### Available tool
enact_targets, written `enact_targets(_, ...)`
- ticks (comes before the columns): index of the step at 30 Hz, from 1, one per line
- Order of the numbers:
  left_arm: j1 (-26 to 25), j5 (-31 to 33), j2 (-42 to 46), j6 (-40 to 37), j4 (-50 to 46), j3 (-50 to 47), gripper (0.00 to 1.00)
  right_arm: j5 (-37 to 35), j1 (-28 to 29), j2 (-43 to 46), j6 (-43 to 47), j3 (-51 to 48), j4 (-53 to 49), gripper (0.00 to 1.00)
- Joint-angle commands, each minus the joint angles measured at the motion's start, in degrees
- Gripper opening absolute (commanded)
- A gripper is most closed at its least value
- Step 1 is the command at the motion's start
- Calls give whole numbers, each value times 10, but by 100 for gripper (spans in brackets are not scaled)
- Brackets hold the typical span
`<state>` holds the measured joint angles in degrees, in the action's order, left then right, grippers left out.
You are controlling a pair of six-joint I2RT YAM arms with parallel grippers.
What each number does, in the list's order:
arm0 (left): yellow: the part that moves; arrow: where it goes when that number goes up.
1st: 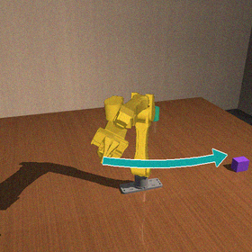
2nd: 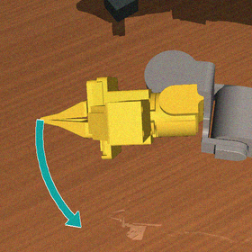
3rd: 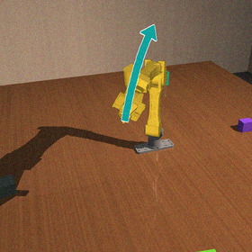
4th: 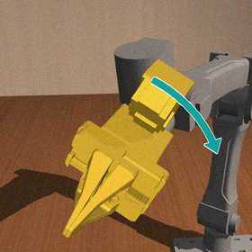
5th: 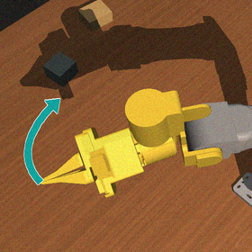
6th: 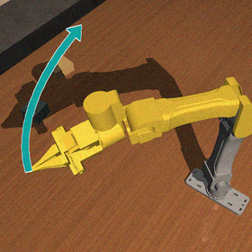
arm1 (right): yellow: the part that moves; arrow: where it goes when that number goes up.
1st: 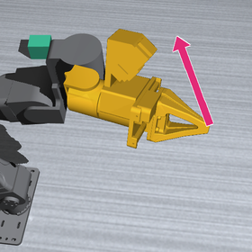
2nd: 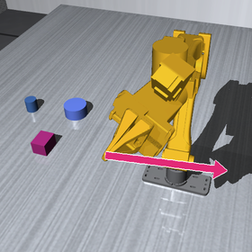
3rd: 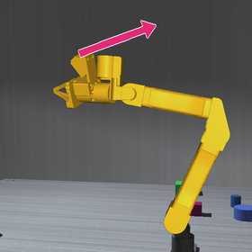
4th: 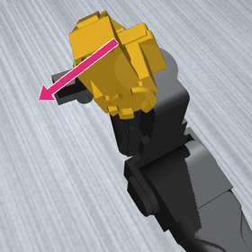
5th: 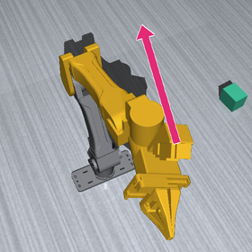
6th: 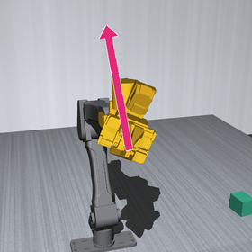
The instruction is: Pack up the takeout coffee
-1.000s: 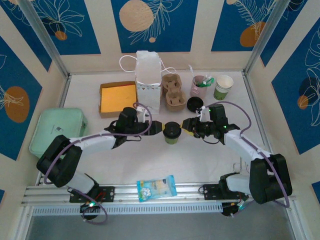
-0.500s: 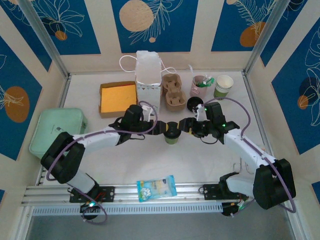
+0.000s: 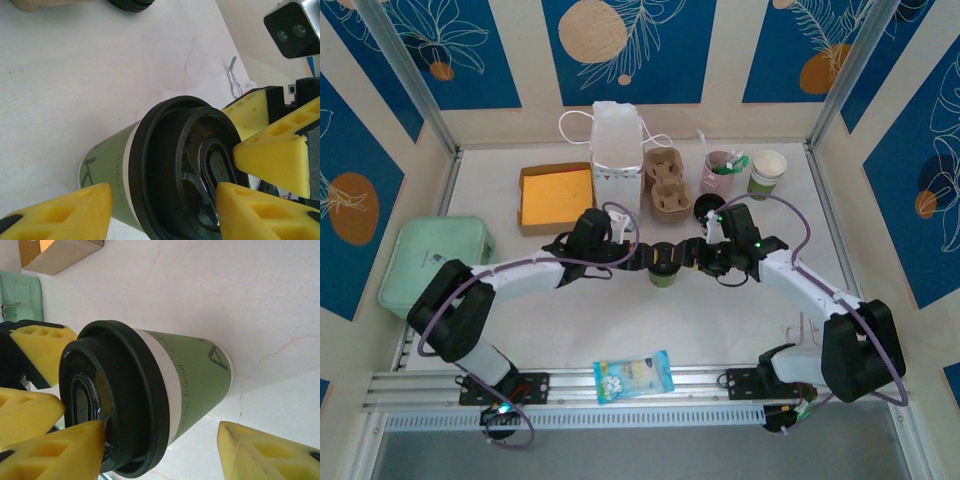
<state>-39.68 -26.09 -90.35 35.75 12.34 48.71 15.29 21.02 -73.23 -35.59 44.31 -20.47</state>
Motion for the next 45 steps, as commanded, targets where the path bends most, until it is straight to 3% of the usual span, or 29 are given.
enact_targets(1, -6, 8, -12, -12, -8, 17, 56, -5, -3, -20, -4, 6, -12, 60)
enact_targets(23, -6, 19, -64, -13, -17, 26, 50, 18, -27, -77, -46, -22, 19, 48)
enact_targets(45, -6, 32, -81, -25, -30, 7, 48, -24, -26, -77, -51, -58, 14, 42)
